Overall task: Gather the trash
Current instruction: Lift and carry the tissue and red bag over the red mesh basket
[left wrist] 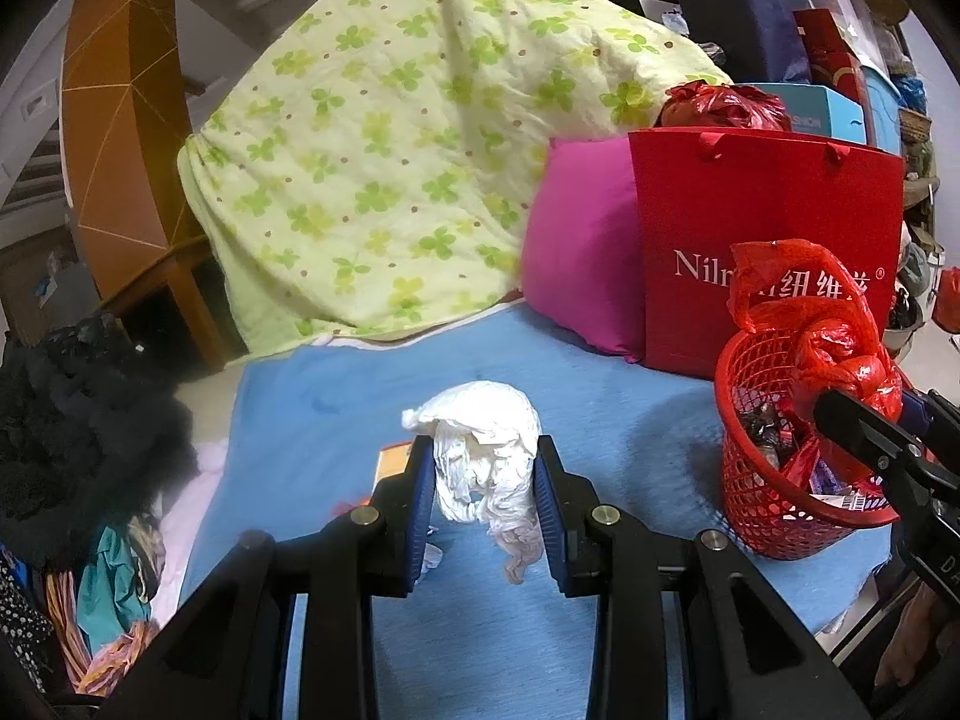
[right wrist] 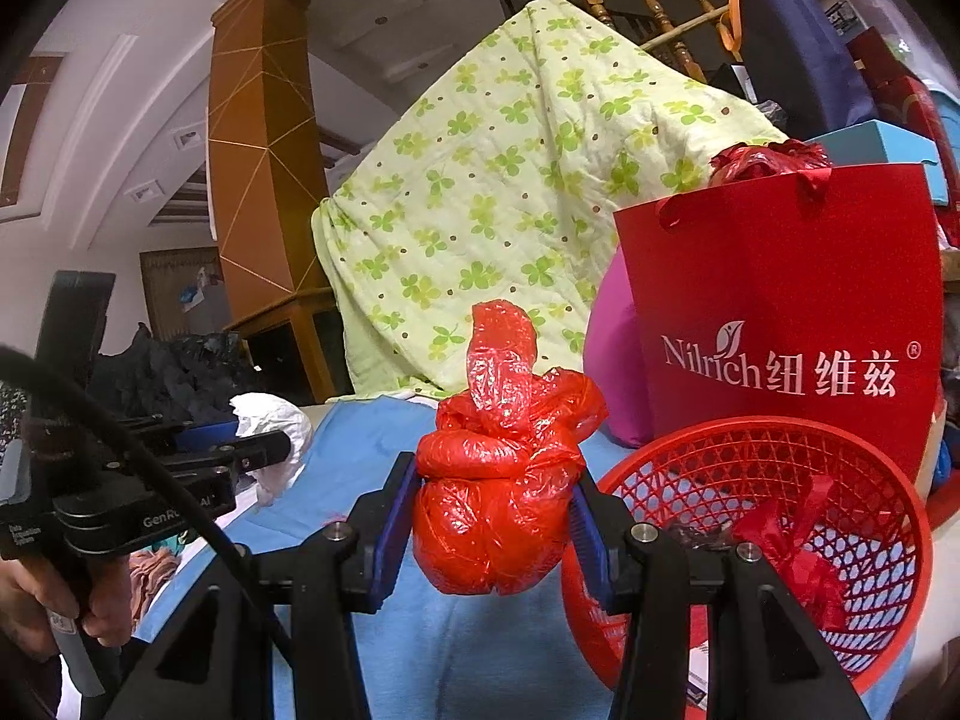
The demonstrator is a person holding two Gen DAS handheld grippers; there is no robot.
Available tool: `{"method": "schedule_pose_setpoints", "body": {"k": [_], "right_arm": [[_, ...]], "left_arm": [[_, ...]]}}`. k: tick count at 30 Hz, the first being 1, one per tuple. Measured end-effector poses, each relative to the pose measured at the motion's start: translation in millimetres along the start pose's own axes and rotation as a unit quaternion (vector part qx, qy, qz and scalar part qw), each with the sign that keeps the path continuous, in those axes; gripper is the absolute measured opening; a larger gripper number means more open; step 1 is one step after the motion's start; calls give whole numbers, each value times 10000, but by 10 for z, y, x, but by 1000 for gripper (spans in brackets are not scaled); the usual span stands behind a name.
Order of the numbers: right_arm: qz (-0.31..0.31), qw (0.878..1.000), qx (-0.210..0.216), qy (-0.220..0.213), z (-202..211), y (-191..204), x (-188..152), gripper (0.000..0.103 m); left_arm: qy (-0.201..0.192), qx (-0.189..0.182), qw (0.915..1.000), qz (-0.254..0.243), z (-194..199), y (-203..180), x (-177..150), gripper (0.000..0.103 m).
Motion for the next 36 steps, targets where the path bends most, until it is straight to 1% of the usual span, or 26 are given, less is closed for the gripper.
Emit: {"method": "schedule_pose_setpoints", "body": {"k": [15, 36], "right_arm": [[-86, 9998, -184, -61, 118, -164, 17, 51], [-251, 9987, -406, -185, 292, -281, 32, 51]], "left_arm": [[20, -157, 9998, -87, -42, -211, 26, 34], [-21, -378, 9989, -263, -57, -481, 82, 34]]}}
Point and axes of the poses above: each gripper's, at about its wrist camera, not at the fingertips, and z roughly against the way its jaws point, y to its left, x to its top, the point moved 5 cm from there along -z, roughly the way its jaws point, and after that the axes turned 10 degrees about -y, right-handed, at the moved point
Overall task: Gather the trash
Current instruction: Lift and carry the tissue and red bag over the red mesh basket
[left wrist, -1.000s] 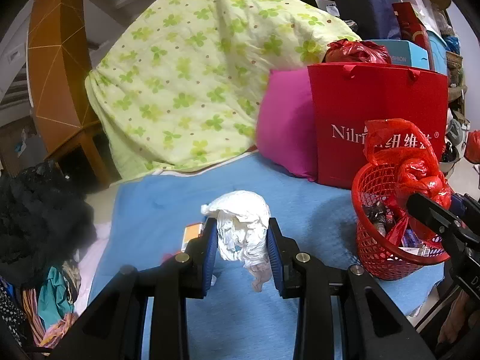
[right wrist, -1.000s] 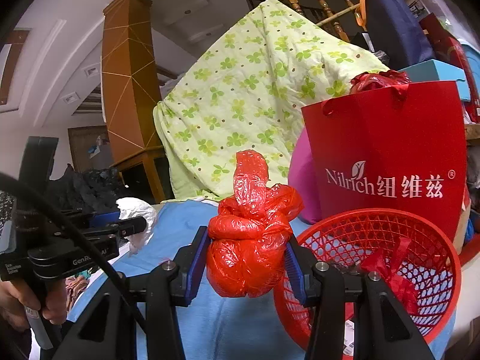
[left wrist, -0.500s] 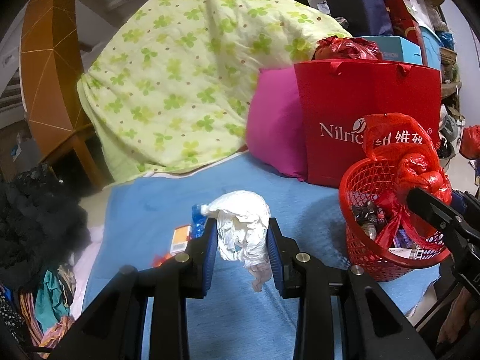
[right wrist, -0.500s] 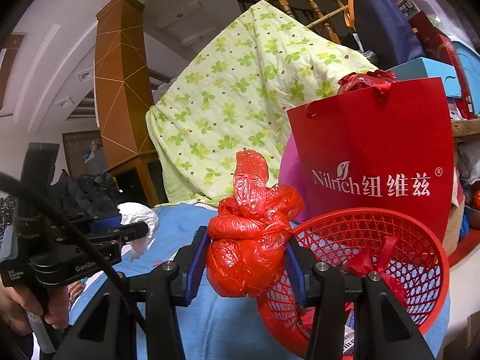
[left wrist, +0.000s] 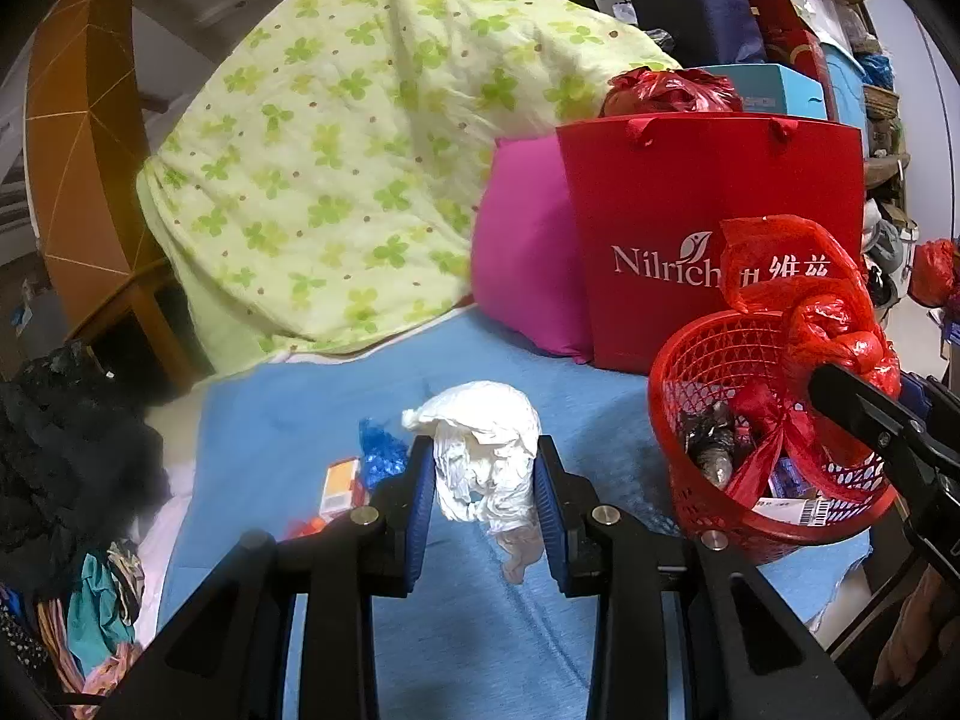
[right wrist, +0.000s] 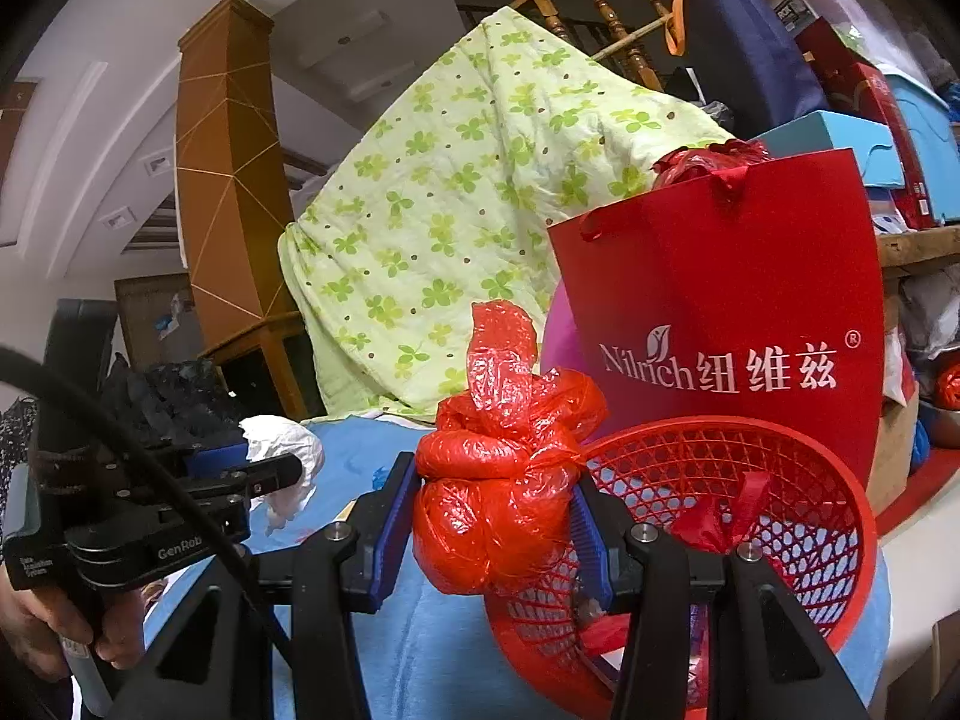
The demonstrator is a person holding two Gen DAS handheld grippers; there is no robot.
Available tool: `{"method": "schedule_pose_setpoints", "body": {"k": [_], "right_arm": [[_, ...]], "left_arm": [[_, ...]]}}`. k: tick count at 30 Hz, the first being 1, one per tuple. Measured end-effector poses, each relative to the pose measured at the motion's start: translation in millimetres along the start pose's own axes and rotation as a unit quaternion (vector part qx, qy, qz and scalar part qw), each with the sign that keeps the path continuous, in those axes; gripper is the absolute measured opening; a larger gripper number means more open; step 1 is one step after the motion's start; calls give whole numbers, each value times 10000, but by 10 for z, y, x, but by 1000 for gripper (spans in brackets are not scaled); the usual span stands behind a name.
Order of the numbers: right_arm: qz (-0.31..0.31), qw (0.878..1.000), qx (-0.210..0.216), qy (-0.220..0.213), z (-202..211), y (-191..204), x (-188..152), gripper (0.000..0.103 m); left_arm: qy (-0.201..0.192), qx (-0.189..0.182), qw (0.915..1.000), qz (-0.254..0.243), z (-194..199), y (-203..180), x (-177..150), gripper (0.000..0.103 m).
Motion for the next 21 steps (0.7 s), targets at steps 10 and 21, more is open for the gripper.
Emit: {"method": "schedule_pose_setpoints", "body": {"k": [10, 21], "right_arm": [[-112, 9999, -98, -65, 35, -89, 35, 51], [-198, 9994, -225, -144, 87, -189, 68, 51]], "left_arm": [[-51, -114, 9999, -62, -12, -87, 58, 34], [-122, -296, 9994, -139, -28, -252, 143, 34]]}}
Point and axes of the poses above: each gripper's, at about its wrist camera, not at the fingertips, and z roughly against the way its jaws point, y to its left, x to its top, the point moved 5 cm from there along -z, roughly the way its jaws point, and after that the axes turned 10 degrees about -y, right-handed, at the moved point
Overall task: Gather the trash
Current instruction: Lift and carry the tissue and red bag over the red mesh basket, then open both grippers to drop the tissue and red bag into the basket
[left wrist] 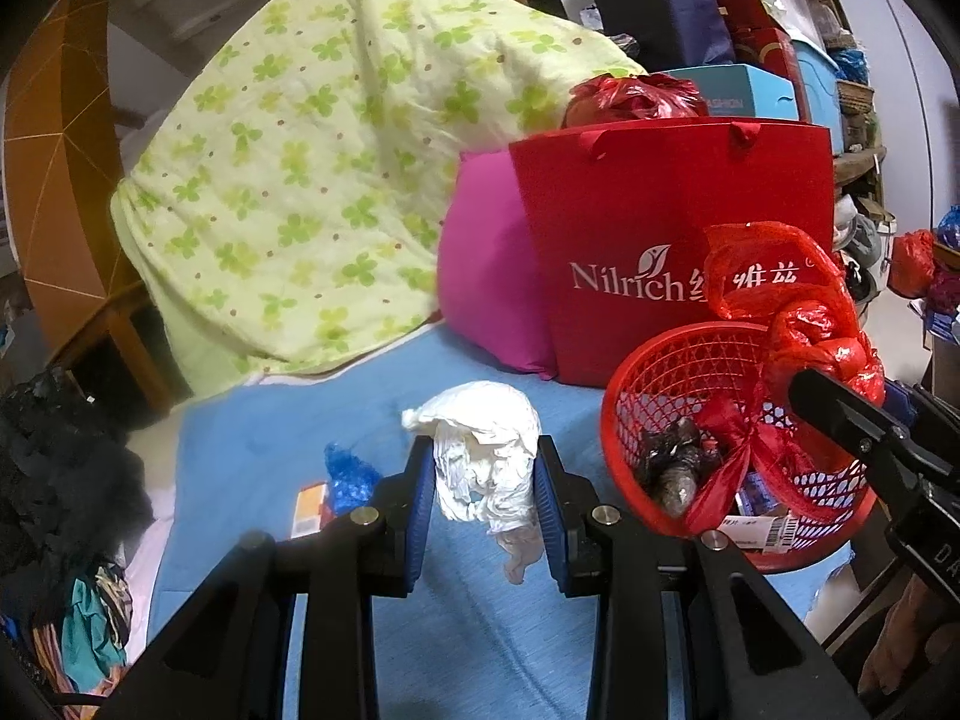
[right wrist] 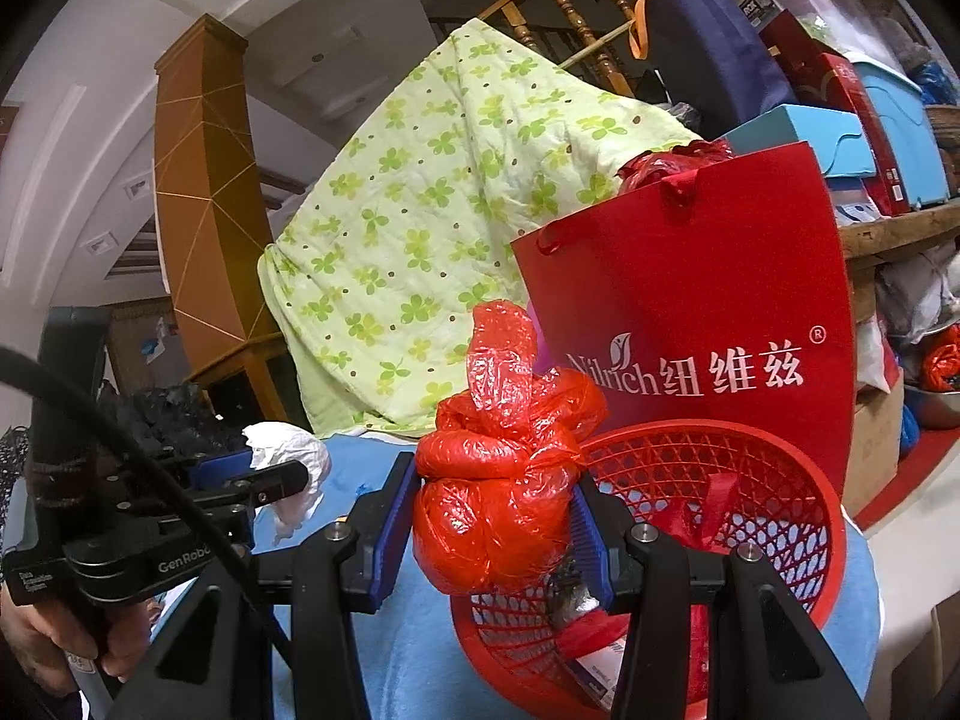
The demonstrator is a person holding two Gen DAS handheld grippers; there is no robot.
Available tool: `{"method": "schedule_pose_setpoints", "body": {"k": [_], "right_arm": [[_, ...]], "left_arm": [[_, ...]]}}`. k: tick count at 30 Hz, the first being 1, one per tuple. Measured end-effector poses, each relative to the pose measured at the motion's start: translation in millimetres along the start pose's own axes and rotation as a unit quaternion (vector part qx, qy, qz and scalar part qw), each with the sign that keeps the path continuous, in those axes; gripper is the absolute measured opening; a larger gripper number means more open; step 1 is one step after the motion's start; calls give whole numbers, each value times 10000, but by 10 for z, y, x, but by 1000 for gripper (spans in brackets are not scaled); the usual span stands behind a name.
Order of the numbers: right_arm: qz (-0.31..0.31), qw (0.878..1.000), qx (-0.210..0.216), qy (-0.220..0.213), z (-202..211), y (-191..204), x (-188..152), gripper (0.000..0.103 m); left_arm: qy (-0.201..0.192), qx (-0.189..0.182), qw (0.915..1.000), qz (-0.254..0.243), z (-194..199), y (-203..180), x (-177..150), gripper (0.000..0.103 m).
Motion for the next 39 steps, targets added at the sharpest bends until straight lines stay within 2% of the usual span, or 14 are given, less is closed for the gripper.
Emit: {"method": "schedule_pose_setpoints", "body": {"k": [8, 13, 18, 20, 21, 23, 24, 28, 31, 35, 39], "right_arm": [[-53, 9999, -152, -54, 44, -112, 34, 51], [-221, 9988, -434, -105, 67, -288, 70, 52], [-416, 9958, -809, -46, 50, -506, 76, 53], [-480, 9945, -934, -11, 33, -582, 71, 54], [-549, 9935, -994, 22, 26, -627, 65, 58], [-674, 9918, -1080, 72, 19, -698, 56, 66], [-740, 9908, -1133, 86, 17, -734, 50, 71], [-965, 9880, -1200, 102, -13, -832, 51, 73], [-954, 9889, -1137, 65, -27, -777, 57, 73], [-520, 9948, -862, -126, -61, -440, 80, 73], [-91, 9985, -312, -446, -86, 16, 102, 73]], "left_arm": [[-75, -317, 9995, -14, -89, -175, 52, 34], [-96, -871, 9960, 177, -239, -344, 96, 34], [-50, -1577, 9863, 481, -414, -544, 126, 36], [-51, -1873, 9805, 586, -463, -630, 129, 41], [-37, -1995, 9779, 627, -487, -673, 120, 45], [-18, -2168, 9741, 644, -500, -737, 96, 62], [-33, -2202, 9732, 655, -492, -749, 72, 66], [-6, -2129, 9742, 754, -457, -635, -59, 67], [129, -1929, 9768, 919, -454, -395, -234, 67], [402, -1480, 9812, 1170, -460, 67, -568, 68], [658, -836, 9849, 1363, -402, 638, -1038, 69]]}}
Point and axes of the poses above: each gripper's, at about its wrist camera, not at the fingertips, and z roughly against the way its jaws point, y to its left, x to its top, the point moved 5 cm from there along -z, roughly the way its jaws point, and after that the axes turned 10 degrees about -y, right-handed, at the moved point
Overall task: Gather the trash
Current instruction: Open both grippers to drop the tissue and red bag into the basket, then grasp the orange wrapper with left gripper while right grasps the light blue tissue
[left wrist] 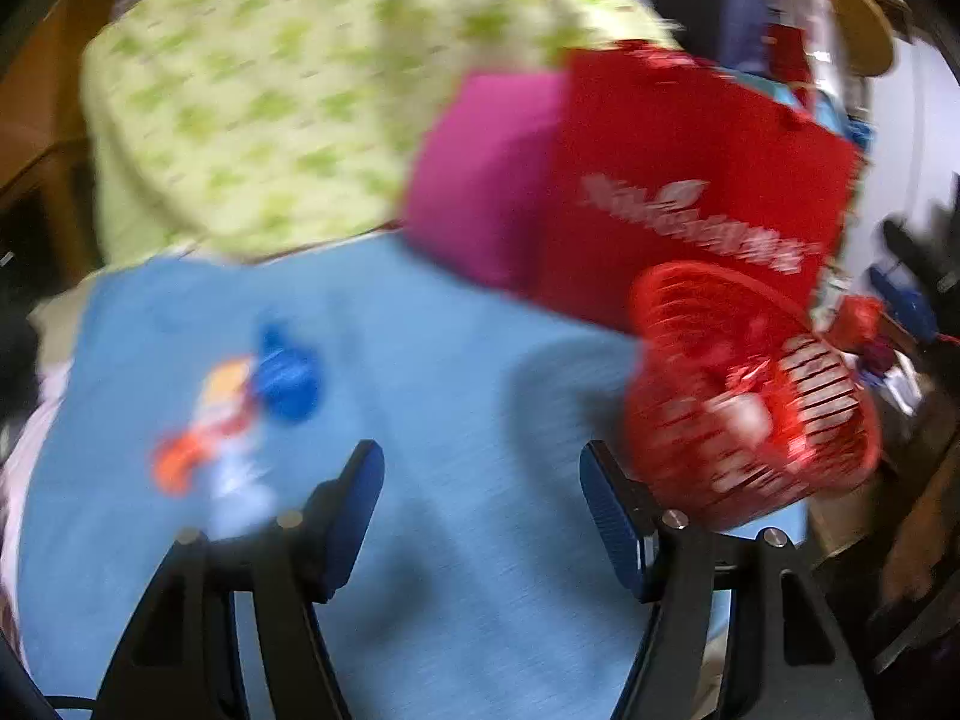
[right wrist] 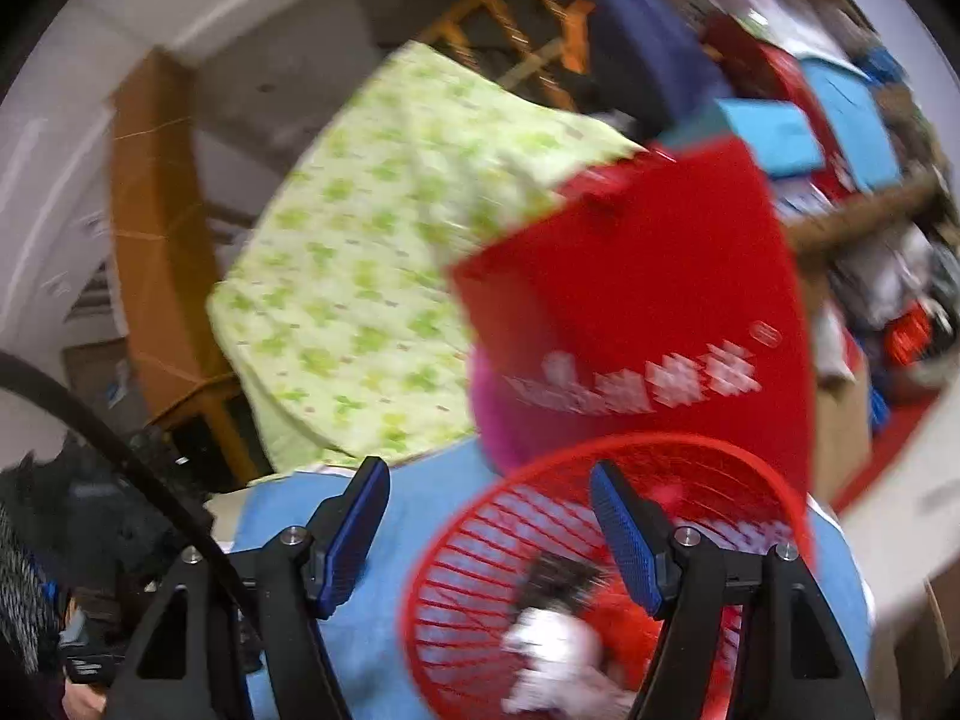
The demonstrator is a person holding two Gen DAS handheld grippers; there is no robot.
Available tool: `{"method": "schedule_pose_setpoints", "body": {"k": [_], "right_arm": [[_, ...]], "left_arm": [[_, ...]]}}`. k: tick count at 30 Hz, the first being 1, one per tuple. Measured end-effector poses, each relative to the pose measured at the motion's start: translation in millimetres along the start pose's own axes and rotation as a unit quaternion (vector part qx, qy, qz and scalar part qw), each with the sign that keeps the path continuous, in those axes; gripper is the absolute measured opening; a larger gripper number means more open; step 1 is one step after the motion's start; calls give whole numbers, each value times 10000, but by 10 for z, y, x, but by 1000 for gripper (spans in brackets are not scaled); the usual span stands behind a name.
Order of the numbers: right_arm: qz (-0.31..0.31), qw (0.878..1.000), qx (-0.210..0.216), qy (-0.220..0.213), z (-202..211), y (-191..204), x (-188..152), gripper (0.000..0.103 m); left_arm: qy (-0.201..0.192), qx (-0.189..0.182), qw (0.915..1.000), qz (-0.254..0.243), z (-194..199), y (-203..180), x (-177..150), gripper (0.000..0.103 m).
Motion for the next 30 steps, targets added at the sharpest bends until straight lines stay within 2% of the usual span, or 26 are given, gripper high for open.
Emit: {"method": "schedule_pose_setpoints", "body": {"k": [3, 5, 8, 12, 20, 25, 30], "right_arm": [[338, 9984, 454, -76, -46, 412, -82, 73], [524, 9961, 715, 50, -114, 650, -185, 73], [798, 9917, 928, 392, -257, 950, -399, 73], [1015, 9827, 1051, 1135, -541, 1241, -788, 73], [1042, 9596, 1166, 2340, -1049, 1580, -1495, 73], [820, 9421, 1401, 2933, -1361, 1823, -1862, 73], [607, 9266, 1456, 3414, -1700, 1993, -2226, 73]], "left_arm": [[118, 475, 9986, 211, 67, 459, -209, 69], [200, 832, 9954, 425, 136, 821, -359, 69], [281, 1224, 9898, 666, 195, 1222, -532, 69], [352, 1547, 9833, 892, 226, 1652, -767, 69], [458, 1747, 9775, 1094, 102, 2118, -972, 69], [430, 1685, 9781, 1141, -49, 2319, -887, 69], [364, 1653, 9783, 1196, -237, 2553, -755, 69]]}}
Point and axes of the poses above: each gripper's, at about its wrist camera, not at the fingertips, and z roughly against the way its jaws point, y to its left, x to its top, the point moved 5 cm from there along -z, roughly the way its jaws point, and after that the axes turned 10 degrees about -y, right-handed, at the moved point
